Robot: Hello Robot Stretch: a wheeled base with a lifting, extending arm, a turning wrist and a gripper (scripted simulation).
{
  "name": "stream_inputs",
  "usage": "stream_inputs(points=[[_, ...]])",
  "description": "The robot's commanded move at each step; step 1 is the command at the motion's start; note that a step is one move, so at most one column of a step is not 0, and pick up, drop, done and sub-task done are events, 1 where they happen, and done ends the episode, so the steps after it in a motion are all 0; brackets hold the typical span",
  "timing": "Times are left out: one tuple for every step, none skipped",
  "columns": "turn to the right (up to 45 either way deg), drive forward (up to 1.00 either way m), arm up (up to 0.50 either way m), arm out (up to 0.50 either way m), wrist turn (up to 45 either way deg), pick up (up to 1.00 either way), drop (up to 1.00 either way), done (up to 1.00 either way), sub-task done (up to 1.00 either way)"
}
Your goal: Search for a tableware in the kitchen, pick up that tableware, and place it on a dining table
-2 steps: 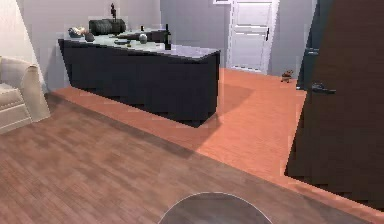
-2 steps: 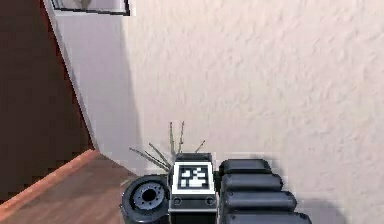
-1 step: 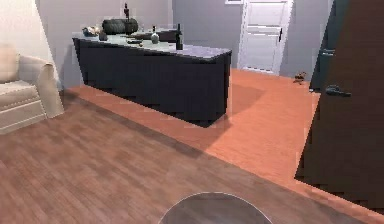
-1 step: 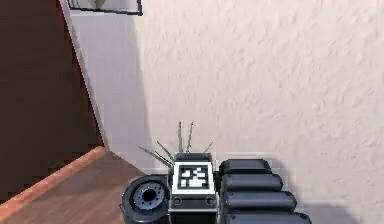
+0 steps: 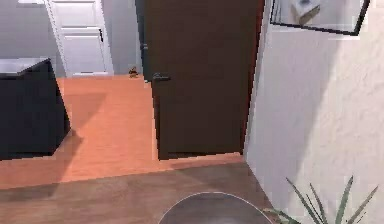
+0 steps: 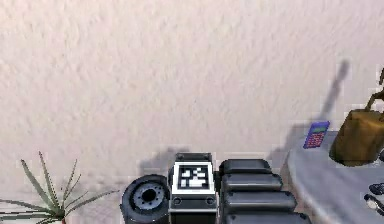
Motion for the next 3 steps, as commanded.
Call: stream_inputs(points=[[45.0,0.00,0.00,0.00,0.0,0.00,0.00,0.00,0.00],[36.0,0.00,0.00,0.00,0.0,0.00,0.00,0.00,0.00],[-45.0,0.00,0.00,0.00,0.0,0.00,0.00,0.00,0.00]])
